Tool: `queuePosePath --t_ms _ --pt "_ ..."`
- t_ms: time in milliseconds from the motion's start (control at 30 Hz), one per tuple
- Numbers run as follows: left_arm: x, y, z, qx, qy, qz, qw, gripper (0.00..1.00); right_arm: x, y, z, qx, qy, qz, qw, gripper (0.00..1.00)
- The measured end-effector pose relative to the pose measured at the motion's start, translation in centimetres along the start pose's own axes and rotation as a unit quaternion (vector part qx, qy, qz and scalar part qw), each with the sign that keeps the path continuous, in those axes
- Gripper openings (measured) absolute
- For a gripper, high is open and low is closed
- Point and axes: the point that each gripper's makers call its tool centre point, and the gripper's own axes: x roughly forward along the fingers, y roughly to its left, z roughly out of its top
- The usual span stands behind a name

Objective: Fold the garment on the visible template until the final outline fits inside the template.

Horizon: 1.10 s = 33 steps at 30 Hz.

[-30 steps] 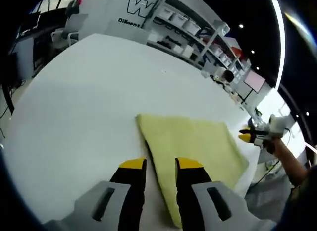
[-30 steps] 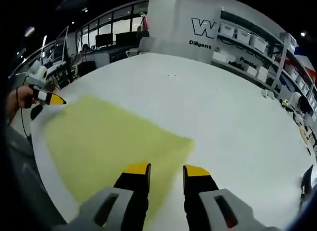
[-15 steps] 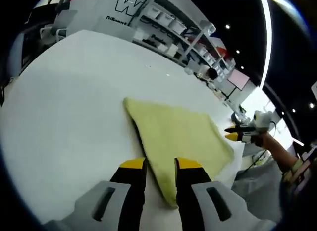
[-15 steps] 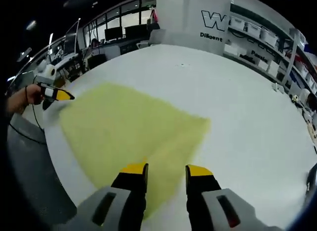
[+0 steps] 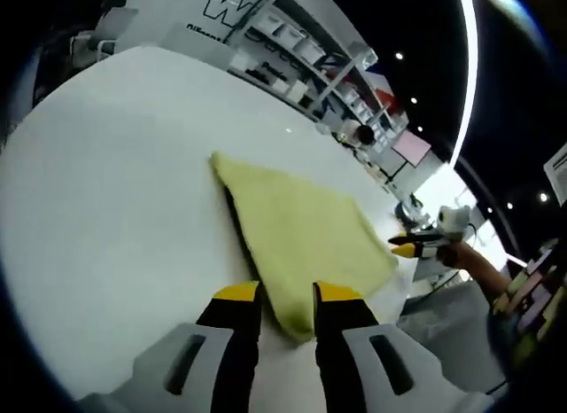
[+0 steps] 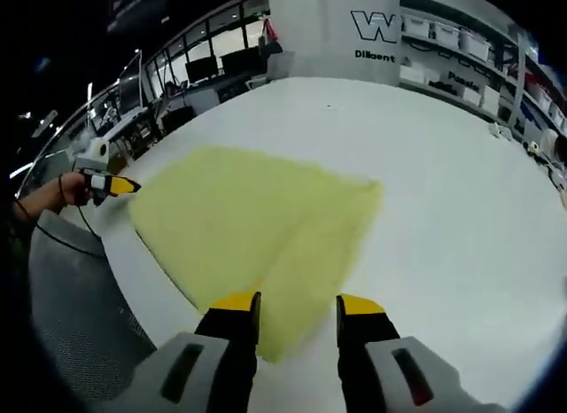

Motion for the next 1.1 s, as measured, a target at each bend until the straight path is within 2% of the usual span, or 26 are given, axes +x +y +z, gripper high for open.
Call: queuePosePath --t_ms 133,267,367,467,533,600,633,667,767,867,933,1000,1067,1100 --pt "0.1 0.2 -0.4 0.014 -0.003 0.000 0.9999 0.18 -0.3 0.1 -1.1 0.026 0.002 0.008 0.9996 0.32" --pt "0.2 0.0 -0.7 0.011 -0.001 -0.008 0.9999 0.16 -0.3 0.9 -2.0 0.049 0.004 0.026 0.9984 0.30" --pt "0.2 -0.3 -1.0 0.009 0.000 -0.015 0.9998 0.14 -0.3 1.1 -2.9 0.062 0.020 0.032 0.9974 0.25" --pt "0.1 -0.5 -1.4 0.001 0.004 -0.022 0.9998 0.09 -0.3 1.7 -2.8 0.074 0.018 0.047 0.9960 0.16" --pt "0.1 -0.5 -1.6 -0.001 0.002 -0.028 0.9996 0.06 -0.1 1.8 -3.1 0.063 0.027 0.047 0.9965 0.12" --pt "0.1 -0.9 -1.5 -0.015 -0.005 -0.041 0.9990 0.03 0.0 1.8 -3.2 0.074 0.035 0.047 0.9955 0.08" --pt "0.0 -0.9 -1.5 -0.018 -0.007 -0.046 0.9988 0.00 0.0 2.0 -3.1 0.080 0.033 0.052 0.9949 0.00" --pt "0.0 -0.9 -1.5 -0.017 -0.009 -0.046 0.9988 0.00 0.0 2.2 -2.8 0.081 0.027 0.057 0.9947 0.00" --pt "-0.2 -1.1 -1.3 -0.016 -0.012 -0.052 0.9984 0.00 0.0 2.3 -2.6 0.071 0.035 0.051 0.9956 0.00" --pt "-0.7 -1.6 -0.2 -0.016 -0.019 -0.061 0.9978 0.00 -0.5 2.3 -2.1 0.073 0.030 0.051 0.9956 0.00" --pt "-1.2 -2.7 1.3 0.020 -0.033 -0.090 0.9952 0.00 -0.9 1.9 -1.0 0.098 0.006 0.049 0.9940 0.00" --pt "-1.3 -3.1 1.6 0.034 -0.022 -0.097 0.9945 0.00 -1.2 1.6 -0.1 0.129 -0.017 0.048 0.9904 0.00" --pt "-1.3 -3.6 2.0 0.086 -0.008 -0.111 0.9901 0.00 -1.4 1.2 0.5 0.141 -0.032 0.047 0.9884 0.00" --pt "-1.3 -3.9 2.0 0.097 -0.005 -0.119 0.9881 0.00 -1.4 1.2 0.5 0.146 -0.034 0.046 0.9876 0.00"
